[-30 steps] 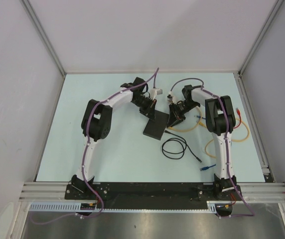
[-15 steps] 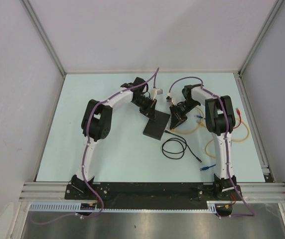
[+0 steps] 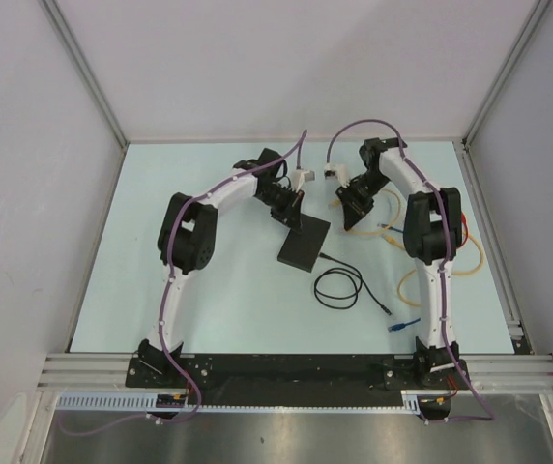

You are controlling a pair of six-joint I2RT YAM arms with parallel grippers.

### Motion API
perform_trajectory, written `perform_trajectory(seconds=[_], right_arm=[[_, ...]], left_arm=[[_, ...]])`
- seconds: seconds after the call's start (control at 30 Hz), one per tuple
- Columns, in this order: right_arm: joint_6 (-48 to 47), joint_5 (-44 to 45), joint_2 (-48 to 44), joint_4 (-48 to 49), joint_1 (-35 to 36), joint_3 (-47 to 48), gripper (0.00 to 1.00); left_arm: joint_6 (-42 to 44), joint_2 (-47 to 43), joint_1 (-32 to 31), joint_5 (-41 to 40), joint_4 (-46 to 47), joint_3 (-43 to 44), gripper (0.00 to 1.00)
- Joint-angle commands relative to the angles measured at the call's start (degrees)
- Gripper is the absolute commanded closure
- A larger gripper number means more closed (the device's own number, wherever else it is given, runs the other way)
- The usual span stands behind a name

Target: Pull the plug from the switch port

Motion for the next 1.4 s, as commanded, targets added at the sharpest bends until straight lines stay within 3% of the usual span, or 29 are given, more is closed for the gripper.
perform_trajectory(seconds=[0.0, 0.3, 0.33, 0.37, 0.4, 0.5, 0.63, 0.77, 0.87, 0.97, 1.1, 1.37], right_arm=[[-4.6, 7.6, -9.0, -11.3, -1.7, 0.7, 0.98], [-3.3, 11.5, -17.3, -11.3, -13.7, -9.5, 0.97], [-3.9, 11.7, -18.0, -11.3, -15.0, -11.9, 0.94], [-4.0, 11.7, -18.4, -10.5, -15.3, -13.5, 0.86], [-3.2, 11.8, -19.9, -9.3, -15.6, -14.9, 0.68], [-1.1, 9.0, -22.3, -2.7, -14.8, -15.6, 0.49], [1.2, 4.6, -23.6, 2.7, -9.8, -13.6, 0.40], [4.3, 4.6, -19.2, 5.5, -3.2, -13.6, 0.43], [9.4, -0.9, -14.2, 6.9, -2.1, -12.1, 0.50], [12.1, -3.1, -10.0, 8.0, -1.0, -9.5, 0.67], [14.8, -2.8, -6.0, 9.0, 0.3, -6.9, 0.97], [17.4, -1.8, 1.8, 11.4, 3.2, -2.0, 1.00]], left_arm=[[-1.8, -0.5, 1.0, 1.6, 0.8, 4.3, 0.99], [-1.7, -1.5, 1.2, 2.3, 0.9, 5.4, 0.98], [-1.9, -1.5, 1.3, 2.3, 0.9, 5.5, 0.98], [-2.0, -1.6, 1.3, 2.3, 0.9, 5.8, 0.98], [-2.1, -1.5, 1.4, 2.3, 0.9, 6.0, 0.98], [-2.2, -2.0, 2.1, 2.6, 0.3, 6.8, 0.96], [0.6, -5.3, 4.0, 4.5, 0.3, 4.9, 0.92], [10.1, -11.6, 5.2, 6.5, -1.5, -4.9, 0.96], [19.5, -17.4, 5.3, 6.1, -3.4, -14.3, 1.00], [26.9, -21.0, 4.9, 6.1, -5.3, -21.8, 1.00], [29.5, -22.3, 4.4, 6.7, -4.0, -25.9, 1.00], [31.9, -18.0, 1.1, 4.8, -1.8, -25.0, 1.00]])
